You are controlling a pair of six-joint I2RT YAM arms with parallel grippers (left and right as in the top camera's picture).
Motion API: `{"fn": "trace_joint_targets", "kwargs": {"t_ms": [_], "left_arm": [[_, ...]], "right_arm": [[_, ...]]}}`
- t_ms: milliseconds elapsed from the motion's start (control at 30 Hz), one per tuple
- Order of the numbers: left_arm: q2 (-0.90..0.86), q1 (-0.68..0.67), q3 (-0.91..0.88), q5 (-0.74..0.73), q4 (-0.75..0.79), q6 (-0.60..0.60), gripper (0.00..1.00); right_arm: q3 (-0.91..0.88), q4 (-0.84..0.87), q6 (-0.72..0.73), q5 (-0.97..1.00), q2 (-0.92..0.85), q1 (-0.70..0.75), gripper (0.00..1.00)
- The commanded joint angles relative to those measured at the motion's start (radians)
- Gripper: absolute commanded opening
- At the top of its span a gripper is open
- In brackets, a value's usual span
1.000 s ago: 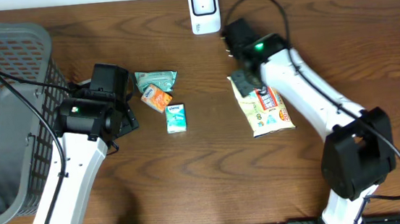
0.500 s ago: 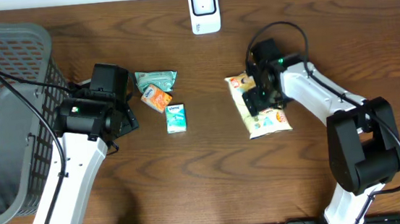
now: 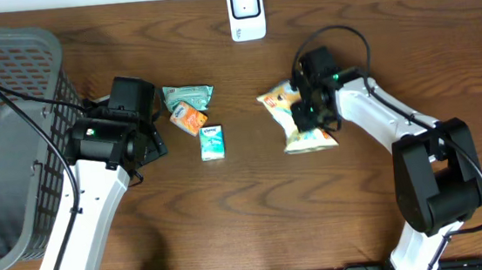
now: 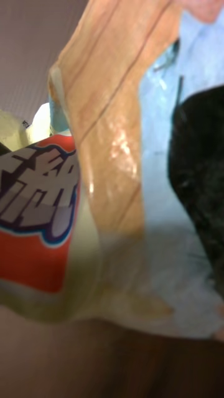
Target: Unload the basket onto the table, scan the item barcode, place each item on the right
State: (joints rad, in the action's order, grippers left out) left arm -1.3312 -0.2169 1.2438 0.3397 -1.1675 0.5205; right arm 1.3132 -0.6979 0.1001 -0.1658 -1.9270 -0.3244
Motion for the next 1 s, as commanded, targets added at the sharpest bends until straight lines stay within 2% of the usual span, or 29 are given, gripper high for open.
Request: {"fn": "trace_joint_targets", "kwargs": {"t_ms": [0, 100, 300, 667, 967], "left_arm": [[0.006, 0.005, 0.003, 0.013, -0.002, 0.005, 0.98], [0.006, 0.005, 0.003, 0.013, -0.002, 0.005, 0.98], [0.006, 0.005, 0.003, 0.013, -0.002, 0.005, 0.98], [0.006, 0.005, 0.003, 0.013, -0.002, 0.005, 0.98], [0.006, 0.005, 0.003, 0.013, -0.002, 0.005, 0.98]], "right_arm": [[0.128, 0.006, 0.035, -0.284, 0.005, 0.012, 0.02], [0.194, -0.016, 0.089, -0.588, 0.005, 0.04, 0.01], [0.205, -0.174, 0.132, -0.926, 0.005, 0.071, 0.01], [0.205, -0.565, 0.13, -1.109, 0.005, 0.075, 0.01], [0.205, -0.776, -0.078, -1.173, 0.005, 0.076, 0.01]]}}
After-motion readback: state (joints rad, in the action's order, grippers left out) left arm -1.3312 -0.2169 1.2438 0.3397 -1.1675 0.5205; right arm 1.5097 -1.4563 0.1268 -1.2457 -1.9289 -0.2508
